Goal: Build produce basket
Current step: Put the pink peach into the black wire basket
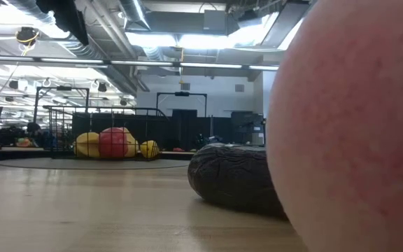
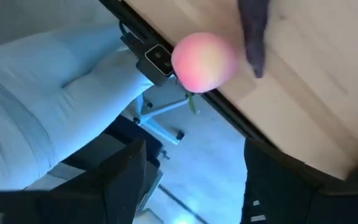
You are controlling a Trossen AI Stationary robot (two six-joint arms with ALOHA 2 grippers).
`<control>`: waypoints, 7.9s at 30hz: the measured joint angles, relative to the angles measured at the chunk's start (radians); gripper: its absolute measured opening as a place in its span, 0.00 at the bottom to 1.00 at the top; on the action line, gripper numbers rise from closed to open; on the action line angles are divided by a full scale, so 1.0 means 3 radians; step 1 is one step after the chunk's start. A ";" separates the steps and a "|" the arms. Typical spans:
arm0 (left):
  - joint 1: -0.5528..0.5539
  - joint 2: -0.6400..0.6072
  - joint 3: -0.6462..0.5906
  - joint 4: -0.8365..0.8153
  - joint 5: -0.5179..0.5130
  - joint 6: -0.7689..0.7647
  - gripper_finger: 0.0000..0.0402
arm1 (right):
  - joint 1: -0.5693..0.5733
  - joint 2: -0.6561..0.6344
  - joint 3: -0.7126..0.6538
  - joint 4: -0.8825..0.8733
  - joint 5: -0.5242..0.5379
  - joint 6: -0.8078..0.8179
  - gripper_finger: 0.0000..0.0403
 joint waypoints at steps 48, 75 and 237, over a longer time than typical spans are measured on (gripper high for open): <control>0.0001 0.0000 0.0001 -0.0141 -0.0001 0.0005 0.56 | 0.0217 0.0963 -0.0004 0.0530 -0.0877 0.0019 0.65; 0.0001 0.0000 0.0004 -0.0143 -0.0001 0.0004 0.56 | 0.0230 0.1158 0.0000 0.0708 -0.0789 0.0008 0.54; 0.0289 0.0337 0.0000 0.0328 -0.1141 -0.0726 0.56 | -0.3161 0.1261 0.0048 0.3162 -0.0829 -0.3076 0.12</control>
